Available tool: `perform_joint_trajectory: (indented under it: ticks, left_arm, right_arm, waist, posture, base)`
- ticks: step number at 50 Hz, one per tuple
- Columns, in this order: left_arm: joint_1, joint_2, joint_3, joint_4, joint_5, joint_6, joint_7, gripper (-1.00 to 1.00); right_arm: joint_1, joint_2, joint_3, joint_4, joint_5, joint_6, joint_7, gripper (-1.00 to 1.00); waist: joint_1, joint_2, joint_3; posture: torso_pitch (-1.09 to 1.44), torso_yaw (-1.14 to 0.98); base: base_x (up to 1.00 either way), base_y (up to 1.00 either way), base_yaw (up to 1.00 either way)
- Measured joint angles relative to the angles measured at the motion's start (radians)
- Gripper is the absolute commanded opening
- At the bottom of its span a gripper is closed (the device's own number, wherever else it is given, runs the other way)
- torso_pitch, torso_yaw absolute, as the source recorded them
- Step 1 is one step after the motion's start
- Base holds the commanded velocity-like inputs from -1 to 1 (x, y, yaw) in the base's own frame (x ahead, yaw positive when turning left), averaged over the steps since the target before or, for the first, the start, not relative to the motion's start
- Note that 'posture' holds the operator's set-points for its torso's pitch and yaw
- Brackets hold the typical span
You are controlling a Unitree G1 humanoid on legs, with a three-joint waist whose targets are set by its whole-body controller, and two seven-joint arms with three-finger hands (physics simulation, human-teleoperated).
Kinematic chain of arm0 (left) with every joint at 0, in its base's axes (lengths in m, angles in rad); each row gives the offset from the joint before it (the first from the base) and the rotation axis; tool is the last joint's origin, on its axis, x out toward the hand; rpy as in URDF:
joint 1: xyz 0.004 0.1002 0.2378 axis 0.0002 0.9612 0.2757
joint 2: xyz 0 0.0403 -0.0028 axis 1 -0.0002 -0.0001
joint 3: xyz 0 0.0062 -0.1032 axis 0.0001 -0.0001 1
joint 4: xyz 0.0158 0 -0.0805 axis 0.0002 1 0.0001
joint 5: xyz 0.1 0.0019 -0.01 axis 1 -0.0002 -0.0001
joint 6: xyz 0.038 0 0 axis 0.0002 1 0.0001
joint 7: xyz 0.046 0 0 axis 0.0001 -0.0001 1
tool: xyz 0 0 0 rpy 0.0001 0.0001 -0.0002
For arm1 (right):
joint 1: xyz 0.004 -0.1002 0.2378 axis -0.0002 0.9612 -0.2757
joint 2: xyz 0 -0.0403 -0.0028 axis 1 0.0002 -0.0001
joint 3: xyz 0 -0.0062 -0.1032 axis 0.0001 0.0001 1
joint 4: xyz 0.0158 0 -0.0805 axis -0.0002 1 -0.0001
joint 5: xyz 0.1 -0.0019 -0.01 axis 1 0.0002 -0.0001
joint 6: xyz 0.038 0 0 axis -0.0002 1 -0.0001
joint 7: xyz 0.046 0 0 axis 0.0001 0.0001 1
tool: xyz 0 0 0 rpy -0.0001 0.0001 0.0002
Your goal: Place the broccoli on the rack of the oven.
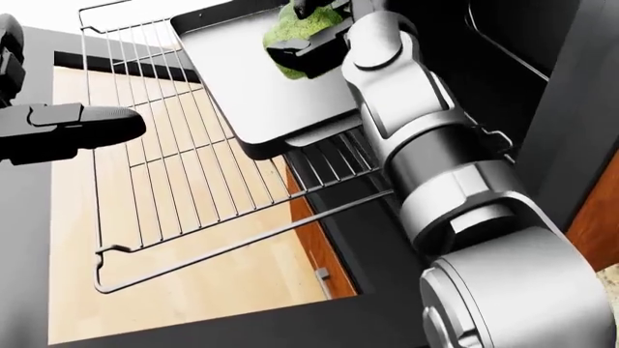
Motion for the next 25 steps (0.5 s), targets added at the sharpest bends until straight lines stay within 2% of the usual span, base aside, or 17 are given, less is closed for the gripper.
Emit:
perform_joint_trajectory:
  ticks: [25]
  left_arm:
    - [0.001,0.002,0.003,0.007,-0.002,-0.004,0.002,1.00]
  right_arm:
    - [0.040,0.022,0.002,0.028,-0.004,-0.051,-0.037,-1.00]
  waist:
    - [0.002,-0.006,-0.002]
  posture:
    - [0.00,0.00]
  base:
    - [0.00,0.00,0.00]
